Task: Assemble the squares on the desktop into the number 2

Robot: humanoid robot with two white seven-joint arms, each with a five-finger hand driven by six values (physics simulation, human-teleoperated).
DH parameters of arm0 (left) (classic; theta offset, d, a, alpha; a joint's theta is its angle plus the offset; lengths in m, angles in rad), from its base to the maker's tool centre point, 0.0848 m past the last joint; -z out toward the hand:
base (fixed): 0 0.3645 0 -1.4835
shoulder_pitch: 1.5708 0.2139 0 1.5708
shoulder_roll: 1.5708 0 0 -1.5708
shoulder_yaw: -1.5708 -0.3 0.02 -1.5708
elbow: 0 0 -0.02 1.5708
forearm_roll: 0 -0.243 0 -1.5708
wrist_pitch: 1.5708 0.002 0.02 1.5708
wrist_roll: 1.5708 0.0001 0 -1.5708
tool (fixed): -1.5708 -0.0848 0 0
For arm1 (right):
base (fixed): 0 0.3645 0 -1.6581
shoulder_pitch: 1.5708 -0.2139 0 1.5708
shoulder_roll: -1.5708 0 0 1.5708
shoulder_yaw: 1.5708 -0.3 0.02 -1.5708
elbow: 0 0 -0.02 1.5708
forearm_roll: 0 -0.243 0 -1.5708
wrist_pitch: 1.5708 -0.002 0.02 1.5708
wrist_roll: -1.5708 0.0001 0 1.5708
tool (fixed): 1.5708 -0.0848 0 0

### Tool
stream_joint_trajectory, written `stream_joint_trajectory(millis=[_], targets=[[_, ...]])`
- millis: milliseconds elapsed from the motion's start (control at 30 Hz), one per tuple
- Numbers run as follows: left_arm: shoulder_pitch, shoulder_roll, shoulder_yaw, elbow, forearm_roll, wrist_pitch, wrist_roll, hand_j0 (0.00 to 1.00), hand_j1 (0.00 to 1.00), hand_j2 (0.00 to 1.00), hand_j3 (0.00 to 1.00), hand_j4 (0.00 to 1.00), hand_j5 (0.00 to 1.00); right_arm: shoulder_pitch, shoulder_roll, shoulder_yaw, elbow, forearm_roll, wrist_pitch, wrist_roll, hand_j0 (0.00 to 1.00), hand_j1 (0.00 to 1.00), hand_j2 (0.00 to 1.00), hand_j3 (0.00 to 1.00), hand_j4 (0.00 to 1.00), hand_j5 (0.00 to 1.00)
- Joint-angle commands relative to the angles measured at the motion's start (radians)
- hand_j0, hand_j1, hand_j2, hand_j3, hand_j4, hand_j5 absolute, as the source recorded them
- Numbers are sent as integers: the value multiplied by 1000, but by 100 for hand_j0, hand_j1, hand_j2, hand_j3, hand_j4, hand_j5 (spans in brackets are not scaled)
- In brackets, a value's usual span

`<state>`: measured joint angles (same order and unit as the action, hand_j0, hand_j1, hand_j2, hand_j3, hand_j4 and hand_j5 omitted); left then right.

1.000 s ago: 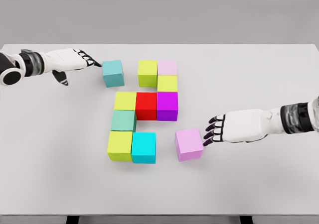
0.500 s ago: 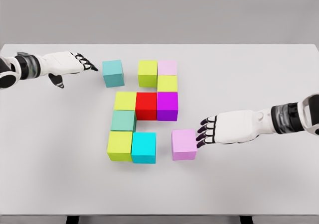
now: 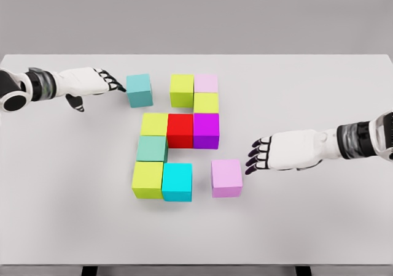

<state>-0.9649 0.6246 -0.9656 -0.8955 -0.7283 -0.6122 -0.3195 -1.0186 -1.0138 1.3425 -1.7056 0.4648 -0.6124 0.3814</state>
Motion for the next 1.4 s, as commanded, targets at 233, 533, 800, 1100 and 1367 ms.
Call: stream_joint_trajectory(millis=[233, 533, 800, 1100, 1367], targets=[[-6, -3, -21, -17, 7, 1, 0, 100, 100, 100, 100, 100, 100, 0, 29, 0, -3, -3, 2, 1, 97, 97, 97, 97, 97, 97], [-11, -25, -21, -23, 9, 1, 0, 100, 100, 100, 100, 100, 100, 0, 35, 0, -9, -2, 2, 1, 97, 97, 97, 97, 97, 97], [-23, -29, -19, -14, 7, 1, 2, 100, 100, 100, 100, 100, 100, 0, 41, 0, -25, -3, 2, 1, 97, 97, 97, 97, 97, 97], [-37, -45, -19, 12, 4, 1, 2, 100, 100, 100, 100, 100, 100, 0, 46, 0, -39, -3, 2, 14, 97, 97, 97, 97, 97, 97], [-51, -69, -18, 50, 4, 1, 0, 100, 100, 100, 100, 100, 100, 0, 46, -2, -34, -3, 2, 14, 97, 97, 97, 97, 97, 97]])
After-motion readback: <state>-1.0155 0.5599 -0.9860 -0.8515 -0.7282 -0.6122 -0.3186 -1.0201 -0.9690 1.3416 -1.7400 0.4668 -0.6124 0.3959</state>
